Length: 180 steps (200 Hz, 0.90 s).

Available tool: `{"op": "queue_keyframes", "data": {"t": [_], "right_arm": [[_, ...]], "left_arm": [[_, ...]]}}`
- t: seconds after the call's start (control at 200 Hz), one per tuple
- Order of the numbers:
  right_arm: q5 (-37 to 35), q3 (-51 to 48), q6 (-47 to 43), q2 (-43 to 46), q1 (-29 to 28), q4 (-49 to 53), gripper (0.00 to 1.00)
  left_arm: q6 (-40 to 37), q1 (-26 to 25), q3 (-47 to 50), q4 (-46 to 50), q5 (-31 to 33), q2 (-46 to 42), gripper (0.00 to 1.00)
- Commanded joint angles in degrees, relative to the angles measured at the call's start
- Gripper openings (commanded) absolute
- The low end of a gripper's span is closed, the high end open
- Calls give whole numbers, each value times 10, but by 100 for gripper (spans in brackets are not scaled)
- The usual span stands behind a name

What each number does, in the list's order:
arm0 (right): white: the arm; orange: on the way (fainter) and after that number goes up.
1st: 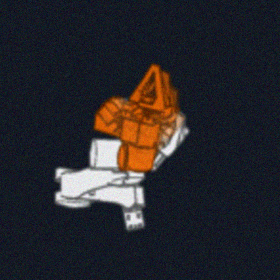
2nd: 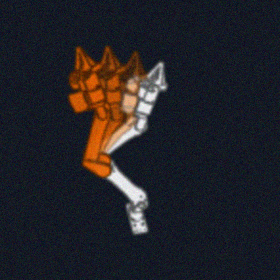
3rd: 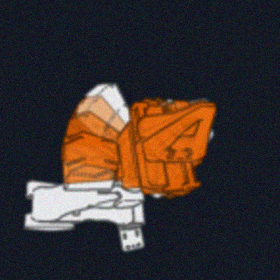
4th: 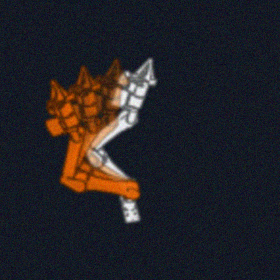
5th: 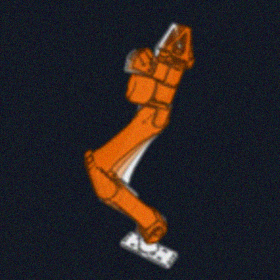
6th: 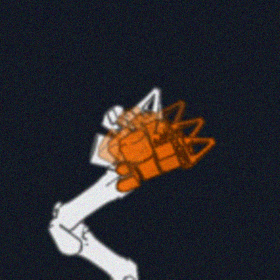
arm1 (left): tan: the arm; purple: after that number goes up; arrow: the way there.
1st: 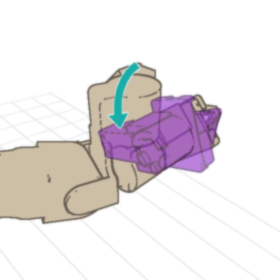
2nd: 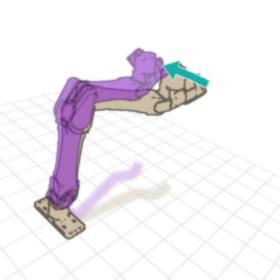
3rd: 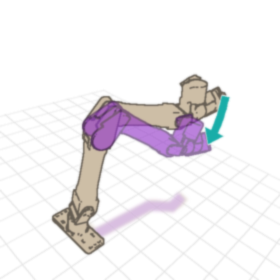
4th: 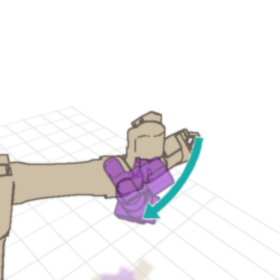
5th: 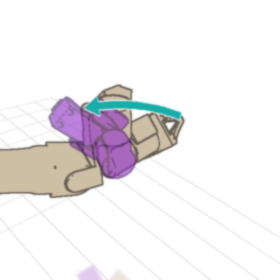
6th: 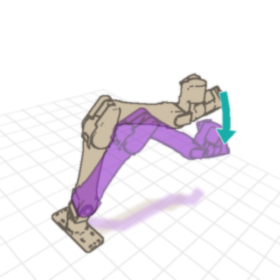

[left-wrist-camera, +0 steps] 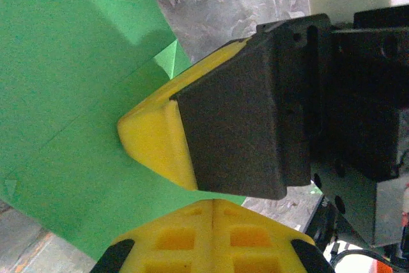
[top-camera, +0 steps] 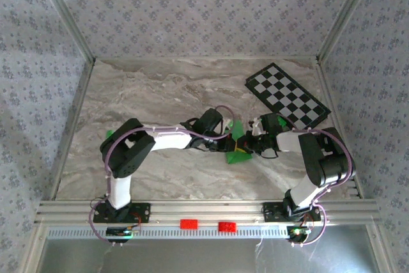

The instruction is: Fold a paper plane with a square sheet of paper (pick it up from the middle)

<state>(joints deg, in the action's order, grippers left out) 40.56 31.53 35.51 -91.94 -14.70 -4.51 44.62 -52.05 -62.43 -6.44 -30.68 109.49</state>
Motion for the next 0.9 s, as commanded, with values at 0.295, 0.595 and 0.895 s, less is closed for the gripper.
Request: {"op": "queue_keyframes", "data": {"t": [0.295,0.595,0.895], "right_arm": [[-64,-20,-15,-29,6,61,0],[-65,-20,-15,-30,7,61,0],[-64,-20,-15,-28,8,63,0]], "left_arm": [[25,5,-11,-36,-63,45,0],[33,5,5,-51,-75,51,0],[39,-1,15,-65,-82,56,0]]}}
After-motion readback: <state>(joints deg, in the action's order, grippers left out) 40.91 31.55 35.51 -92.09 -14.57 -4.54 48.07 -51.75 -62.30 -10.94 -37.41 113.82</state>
